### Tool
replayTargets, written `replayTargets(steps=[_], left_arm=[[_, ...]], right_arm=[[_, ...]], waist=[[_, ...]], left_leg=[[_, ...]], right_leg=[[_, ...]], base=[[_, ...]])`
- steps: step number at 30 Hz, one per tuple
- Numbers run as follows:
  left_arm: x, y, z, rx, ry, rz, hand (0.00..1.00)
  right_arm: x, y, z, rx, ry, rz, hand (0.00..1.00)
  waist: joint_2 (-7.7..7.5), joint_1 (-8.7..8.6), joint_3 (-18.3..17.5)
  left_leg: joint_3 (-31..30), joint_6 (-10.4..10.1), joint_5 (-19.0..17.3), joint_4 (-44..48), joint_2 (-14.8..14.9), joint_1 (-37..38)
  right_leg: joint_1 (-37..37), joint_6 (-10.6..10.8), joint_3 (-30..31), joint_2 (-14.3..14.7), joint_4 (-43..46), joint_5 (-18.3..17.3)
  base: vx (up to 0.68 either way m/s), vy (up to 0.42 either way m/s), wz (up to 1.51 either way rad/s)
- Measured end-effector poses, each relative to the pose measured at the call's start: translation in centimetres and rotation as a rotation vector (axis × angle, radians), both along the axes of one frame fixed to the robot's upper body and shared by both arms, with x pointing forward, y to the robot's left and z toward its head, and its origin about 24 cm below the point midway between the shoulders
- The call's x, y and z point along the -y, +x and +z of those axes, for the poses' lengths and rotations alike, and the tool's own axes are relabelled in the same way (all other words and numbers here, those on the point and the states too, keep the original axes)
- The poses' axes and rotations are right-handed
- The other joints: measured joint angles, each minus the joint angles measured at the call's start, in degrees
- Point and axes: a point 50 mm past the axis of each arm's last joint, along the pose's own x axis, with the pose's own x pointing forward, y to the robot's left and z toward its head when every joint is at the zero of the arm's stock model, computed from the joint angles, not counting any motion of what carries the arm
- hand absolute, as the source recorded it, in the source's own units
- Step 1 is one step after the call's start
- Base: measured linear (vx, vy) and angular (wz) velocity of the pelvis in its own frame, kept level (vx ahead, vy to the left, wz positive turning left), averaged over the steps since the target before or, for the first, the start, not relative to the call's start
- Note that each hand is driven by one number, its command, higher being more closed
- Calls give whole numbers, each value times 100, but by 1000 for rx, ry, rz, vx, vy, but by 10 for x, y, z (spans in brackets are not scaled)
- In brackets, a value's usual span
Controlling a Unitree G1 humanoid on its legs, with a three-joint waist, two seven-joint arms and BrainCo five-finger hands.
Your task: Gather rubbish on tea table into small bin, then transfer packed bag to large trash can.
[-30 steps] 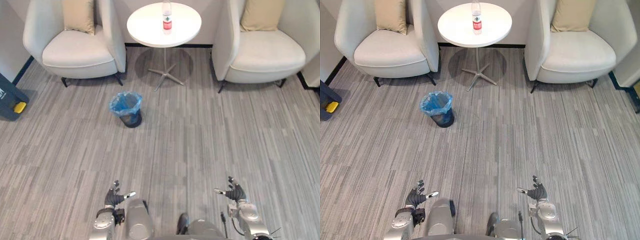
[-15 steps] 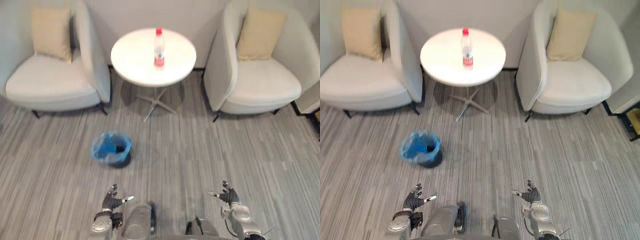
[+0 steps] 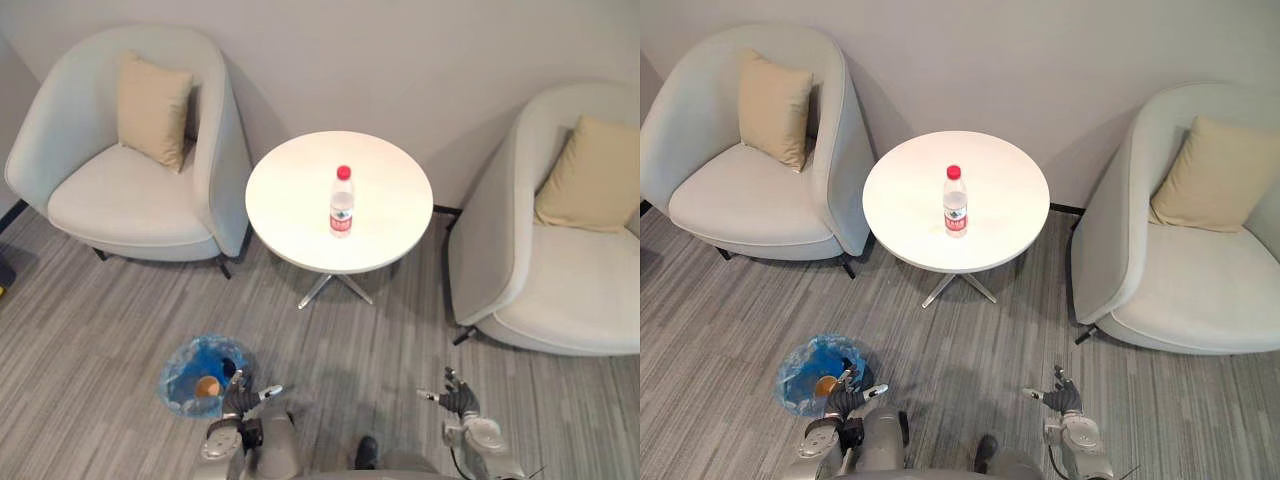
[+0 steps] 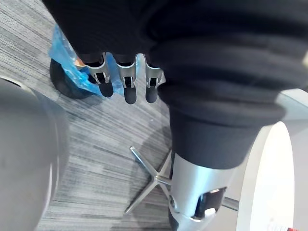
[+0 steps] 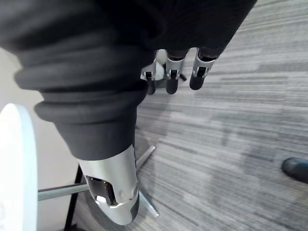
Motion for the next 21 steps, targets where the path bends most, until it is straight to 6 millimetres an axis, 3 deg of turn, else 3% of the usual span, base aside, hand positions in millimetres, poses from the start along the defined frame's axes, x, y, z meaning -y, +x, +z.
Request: replayTargets(steps=[1, 2, 4, 5, 6, 7, 9, 10, 13, 14, 15, 16, 21], left_arm=[[0, -1, 0, -3, 1, -2, 0], [-6, 3, 2, 5, 20, -7, 0], [-9, 2, 2, 2, 27, -3, 0], [-9, -2, 0, -8, 25, -1, 0], [-9, -10, -3, -34, 25, 3, 0], [-12, -19, -6, -61, 38, -9, 0], [-17, -20, -6, -68, 58, -29, 0], [-19, -17, -3, -53, 68, -34, 0], [-21, -12, 0, -34, 76, -37, 0], [-21, -10, 0, -29, 76, -39, 0], [-24, -10, 1, -27, 87, -42, 0], [-22, -10, 0, -31, 83, -45, 0], [-13, -23, -6, -64, 59, -56, 0]], right_arm=[[1, -2, -1, -2, 3, -15, 0], [-3, -5, -4, -18, 18, -30, 0], [-3, -4, -3, -12, 12, -29, 0], [-2, 2, 0, 5, -1, -22, 0], [-4, 10, 5, 27, -19, 8, 0], [-12, 23, 14, 83, -33, 60, 0], [-17, 27, 21, 128, -47, 98, 0], [-22, 34, 29, 171, -53, 125, 0], [-28, 42, 41, 242, -74, 166, 0], [-28, 43, 45, 262, -84, 176, 0], [-29, 42, 47, 274, -85, 177, 0], [-28, 43, 52, 292, -106, 191, 0], [-39, 53, 78, 421, -166, 287, 0]], waist=[[121, 9, -37], [-148, -6, -18], [-335, 9, -29], [-346, 16, -20], [-339, 1, -19], [-364, -2, -29], [-381, -75, -42], [-412, -145, -61], [-420, -188, -65], [-439, -190, -76], [-528, -188, -102], [-520, -239, -125], [-367, -181, -226]], left_leg=[[38, 553, 36, -190, -25, 39], [40, 509, 50, -297, -255, 161], [70, 601, -32, -502, -526, 330], [128, 618, -191, -506, -572, 420], [192, 617, -419, -557, -626, 609], [266, 631, -525, -690, -724, 912], [139, 714, -616, -707, -815, 1083], [-3, 758, -649, -722, -871, 1153], [-253, 698, -663, -688, -912, 1191], [-401, 612, -709, -623, -938, 1196], [-517, 546, -747, -550, -1034, 1179], [-750, 441, -802, -459, -1067, 1153], [-975, 175, -638, -992, -801, 1216]], right_leg=[[53, 63, 28, 86, 17, -124], [95, 161, 52, -157, 74, -253], [75, 279, 123, -415, 297, -374], [17, 365, 229, -528, 669, -475], [-352, 517, 409, -707, 1612, -584], [-910, 676, 588, -952, 3040, -446], [-1251, 684, 725, -1085, 3762, -604], [-1513, 599, 811, -1059, 3737, -825], [-1844, 508, 1216, -843, 3068, -888], [-1851, 506, 1491, -737, 2479, -832], [-1822, 415, 1624, -716, 1936, -508], [-1763, 356, 1542, -757, 1781, -130], [-1507, 134, 1324, -419, 980, 139]], base=[[367, 103, 27], [346, 88, 31], [311, 70, 27], [267, 92, -8], [281, 128, -32], [208, 110, -29], [241, 52, 35], [224, 15, 62], [219, -72, 66], [201, -125, 66], [249, -191, 97], [218, -176, 74], [165, -150, 13]])
